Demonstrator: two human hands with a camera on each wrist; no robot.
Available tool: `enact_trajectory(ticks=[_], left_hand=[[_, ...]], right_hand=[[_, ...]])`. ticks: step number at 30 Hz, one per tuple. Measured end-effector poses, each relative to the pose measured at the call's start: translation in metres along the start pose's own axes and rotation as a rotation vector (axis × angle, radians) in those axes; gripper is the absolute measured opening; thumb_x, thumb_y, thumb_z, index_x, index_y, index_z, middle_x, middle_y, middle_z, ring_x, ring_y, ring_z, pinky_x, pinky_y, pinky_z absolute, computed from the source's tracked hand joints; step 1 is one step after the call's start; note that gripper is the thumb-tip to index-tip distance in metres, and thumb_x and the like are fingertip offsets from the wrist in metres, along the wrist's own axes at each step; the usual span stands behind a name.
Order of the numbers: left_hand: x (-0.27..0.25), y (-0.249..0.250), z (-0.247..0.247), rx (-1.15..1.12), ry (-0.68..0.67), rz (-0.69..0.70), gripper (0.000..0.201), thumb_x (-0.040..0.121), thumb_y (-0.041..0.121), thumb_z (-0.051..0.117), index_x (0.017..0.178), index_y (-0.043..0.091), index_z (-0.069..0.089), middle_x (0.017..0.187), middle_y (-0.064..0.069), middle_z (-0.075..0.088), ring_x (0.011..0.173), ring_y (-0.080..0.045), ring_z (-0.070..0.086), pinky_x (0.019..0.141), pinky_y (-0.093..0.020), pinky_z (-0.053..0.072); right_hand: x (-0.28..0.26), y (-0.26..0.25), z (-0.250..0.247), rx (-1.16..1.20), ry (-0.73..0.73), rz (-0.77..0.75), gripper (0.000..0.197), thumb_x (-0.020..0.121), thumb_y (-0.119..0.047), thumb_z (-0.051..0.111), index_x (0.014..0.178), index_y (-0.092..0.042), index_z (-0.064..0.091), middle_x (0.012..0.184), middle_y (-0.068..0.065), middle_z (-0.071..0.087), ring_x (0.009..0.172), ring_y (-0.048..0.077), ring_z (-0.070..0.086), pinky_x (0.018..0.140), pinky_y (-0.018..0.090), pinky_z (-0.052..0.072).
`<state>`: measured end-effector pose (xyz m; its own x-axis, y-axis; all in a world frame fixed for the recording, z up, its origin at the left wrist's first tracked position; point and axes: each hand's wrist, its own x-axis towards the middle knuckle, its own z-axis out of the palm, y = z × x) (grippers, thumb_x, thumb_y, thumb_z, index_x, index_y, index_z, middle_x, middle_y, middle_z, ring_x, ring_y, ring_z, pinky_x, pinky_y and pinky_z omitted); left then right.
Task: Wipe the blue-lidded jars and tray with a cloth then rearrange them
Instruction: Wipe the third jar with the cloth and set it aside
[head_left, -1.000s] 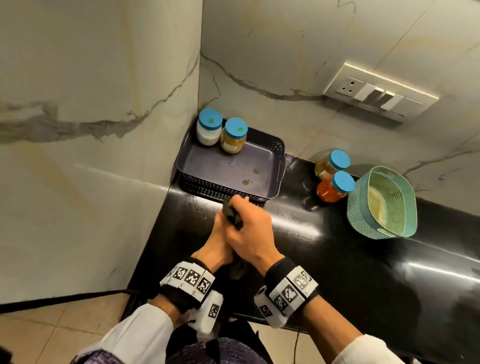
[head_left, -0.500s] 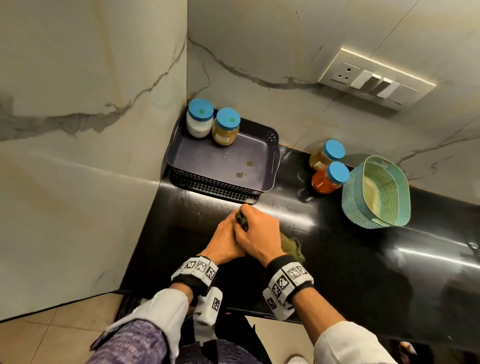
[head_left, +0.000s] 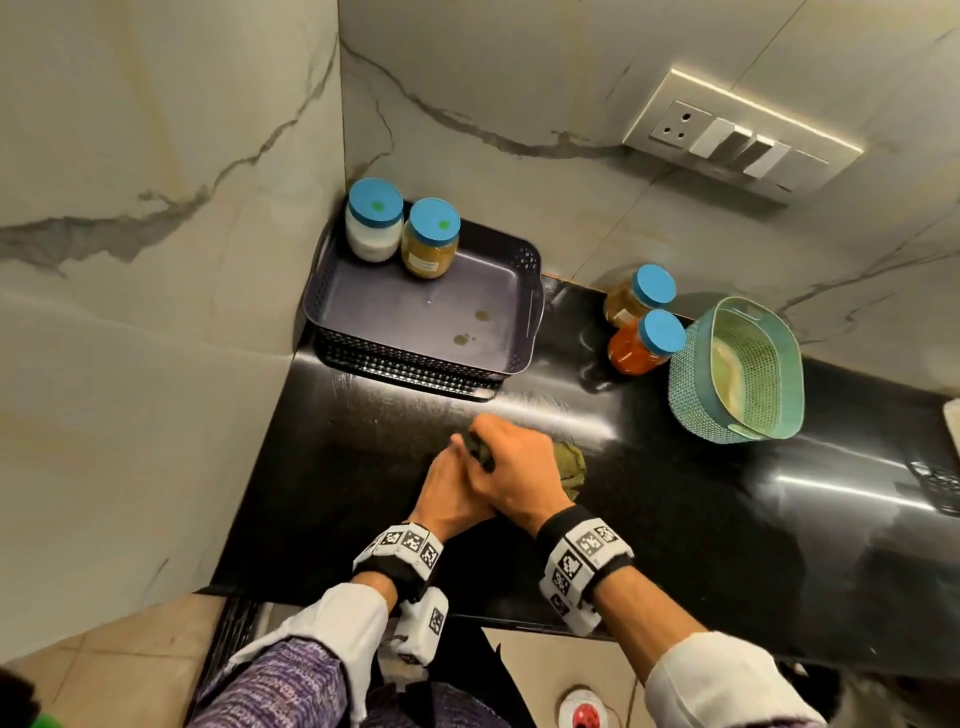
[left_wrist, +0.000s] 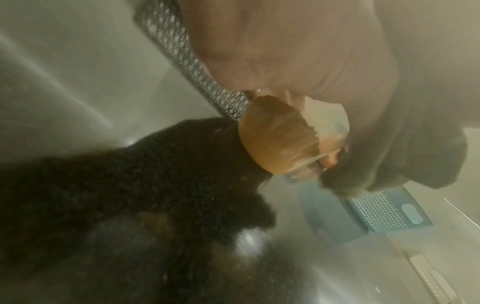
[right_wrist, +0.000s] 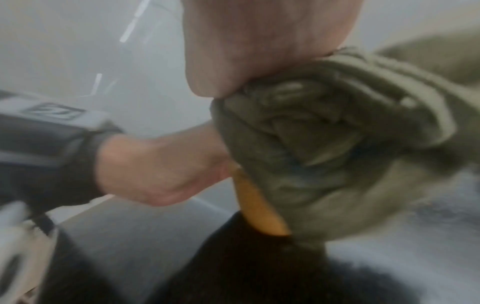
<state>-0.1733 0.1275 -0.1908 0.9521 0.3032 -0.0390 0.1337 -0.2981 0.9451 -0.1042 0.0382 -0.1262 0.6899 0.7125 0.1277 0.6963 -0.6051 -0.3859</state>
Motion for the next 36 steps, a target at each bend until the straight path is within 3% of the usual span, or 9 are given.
enact_trajectory(ticks=[4,11,14,17,20,26,28,31,36], left_hand=[[0.004,0.002,-0.003,-0.155,-0.064,-0.008,0.051,0.069,0.017,0.085,0.115,0.024,0.063,0.103,0.004,0.073,0.092,-0.019,0.073,0.081,-0.045,0.06],[-0.001,-0.014,0.002,-0.185,0.01,0.048,0.037,0.095,0.006,0.07,0.129,0.02,0.065,0.123,0.006,0.072,0.115,-0.013,0.071,0.1,-0.039,0.058],[-0.001,-0.011,0.003,-0.162,0.064,-0.072,0.028,0.092,0.038,0.063,0.111,0.019,0.069,0.107,0.003,0.076,0.099,-0.009,0.072,0.087,-0.04,0.06],[0.001,-0.009,0.003,-0.131,0.054,-0.053,0.012,0.094,0.025,0.062,0.106,0.025,0.065,0.098,0.008,0.073,0.09,-0.007,0.071,0.076,-0.039,0.058],[0.002,0.0,-0.002,-0.137,0.029,0.027,0.039,0.085,0.016,0.066,0.123,0.023,0.065,0.113,0.008,0.071,0.103,-0.014,0.072,0.089,-0.043,0.06],[-0.01,-0.008,0.007,-0.217,0.108,-0.056,0.035,0.098,0.017,0.055,0.132,0.014,0.063,0.129,-0.009,0.07,0.118,-0.021,0.068,0.105,-0.047,0.055],[-0.012,-0.006,0.006,-0.282,0.162,-0.242,0.043,0.103,0.038,0.05,0.128,0.007,0.064,0.124,-0.022,0.071,0.109,-0.018,0.065,0.101,-0.054,0.054],[-0.009,0.001,0.004,-0.316,0.215,-0.238,0.061,0.098,0.072,0.045,0.111,0.018,0.07,0.102,-0.002,0.076,0.093,-0.011,0.069,0.088,-0.051,0.057],[-0.011,-0.003,0.015,-0.221,0.225,0.0,0.046,0.085,0.033,0.08,0.127,0.022,0.066,0.123,0.008,0.069,0.112,-0.015,0.071,0.097,-0.039,0.058]], right_hand=[[0.015,0.02,-0.013,-0.005,0.106,0.373,0.031,0.097,-0.04,0.066,0.081,-0.026,0.044,0.071,0.003,0.066,0.07,0.034,0.066,0.058,0.033,0.032],[-0.035,-0.02,-0.001,-0.019,0.012,0.142,0.022,0.084,-0.034,0.075,0.091,-0.024,0.057,0.07,-0.006,0.066,0.058,0.017,0.063,0.054,0.022,0.03],[-0.006,-0.011,0.002,-0.111,-0.022,0.056,0.023,0.089,-0.038,0.071,0.091,-0.023,0.054,0.069,-0.003,0.067,0.063,0.026,0.066,0.051,0.029,0.037],[0.014,0.001,-0.001,-0.087,-0.011,0.16,0.022,0.098,-0.04,0.062,0.092,-0.022,0.052,0.069,0.002,0.068,0.065,0.034,0.067,0.053,0.034,0.039],[0.002,0.011,-0.012,-0.064,0.049,0.336,0.02,0.097,-0.038,0.064,0.093,-0.021,0.054,0.073,0.003,0.07,0.07,0.036,0.068,0.056,0.036,0.043],[-0.029,-0.026,0.002,-0.059,-0.038,0.14,0.019,0.089,-0.038,0.068,0.094,-0.025,0.056,0.072,-0.004,0.069,0.061,0.023,0.067,0.051,0.028,0.035],[-0.011,-0.024,0.006,-0.065,-0.045,0.091,0.019,0.095,-0.04,0.062,0.093,-0.024,0.054,0.073,-0.002,0.069,0.063,0.026,0.067,0.051,0.031,0.039],[0.011,-0.009,0.004,-0.106,-0.061,0.134,0.021,0.101,-0.041,0.055,0.094,-0.022,0.051,0.073,0.003,0.07,0.067,0.036,0.068,0.054,0.037,0.044],[-0.009,0.012,-0.015,-0.068,0.002,0.397,0.023,0.102,-0.042,0.055,0.096,-0.02,0.051,0.082,0.007,0.072,0.079,0.04,0.069,0.061,0.039,0.043]])
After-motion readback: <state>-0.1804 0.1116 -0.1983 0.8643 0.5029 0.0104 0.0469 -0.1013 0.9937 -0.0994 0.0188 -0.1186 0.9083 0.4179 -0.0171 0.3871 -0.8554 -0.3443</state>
